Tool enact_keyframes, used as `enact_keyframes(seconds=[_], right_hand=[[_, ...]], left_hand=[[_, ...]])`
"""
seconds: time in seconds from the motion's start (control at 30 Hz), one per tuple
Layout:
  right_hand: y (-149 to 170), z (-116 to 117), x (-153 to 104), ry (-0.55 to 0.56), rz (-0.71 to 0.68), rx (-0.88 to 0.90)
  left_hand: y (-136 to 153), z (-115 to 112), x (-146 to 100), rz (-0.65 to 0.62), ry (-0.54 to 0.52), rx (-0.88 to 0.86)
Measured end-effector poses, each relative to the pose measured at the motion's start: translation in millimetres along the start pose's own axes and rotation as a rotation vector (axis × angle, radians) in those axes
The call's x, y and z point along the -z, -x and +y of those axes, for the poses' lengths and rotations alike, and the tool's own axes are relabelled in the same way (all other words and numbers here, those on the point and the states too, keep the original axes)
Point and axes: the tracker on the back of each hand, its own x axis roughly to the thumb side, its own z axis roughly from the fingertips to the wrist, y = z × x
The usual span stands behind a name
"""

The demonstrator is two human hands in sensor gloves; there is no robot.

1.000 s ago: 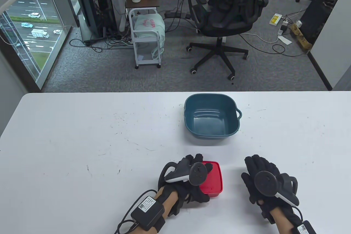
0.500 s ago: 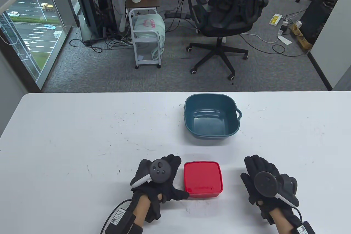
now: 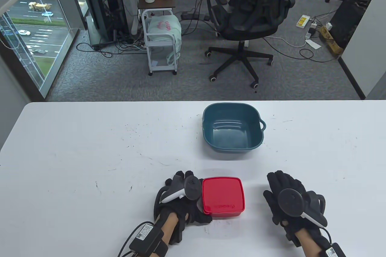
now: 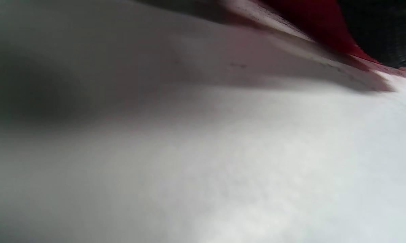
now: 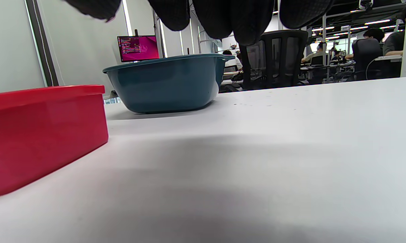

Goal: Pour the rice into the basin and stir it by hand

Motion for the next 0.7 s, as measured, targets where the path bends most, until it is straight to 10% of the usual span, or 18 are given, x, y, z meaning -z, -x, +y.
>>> enact_keyframes(seconds=[0.2, 0.53, 0.7], right_hand=[[-45, -9, 2, 0.037, -0.131, 0.076], [-161, 41, 27, -0.258, -0.242, -0.084], [-178, 46, 24, -0.182, -0.283, -0.272]], left_hand=[[1, -1, 0, 0.001, 0.013, -0.009], [0, -3, -2, 0.007, 0.035, -0.001], [0, -3, -2, 0.012, 0.041, 0.000]])
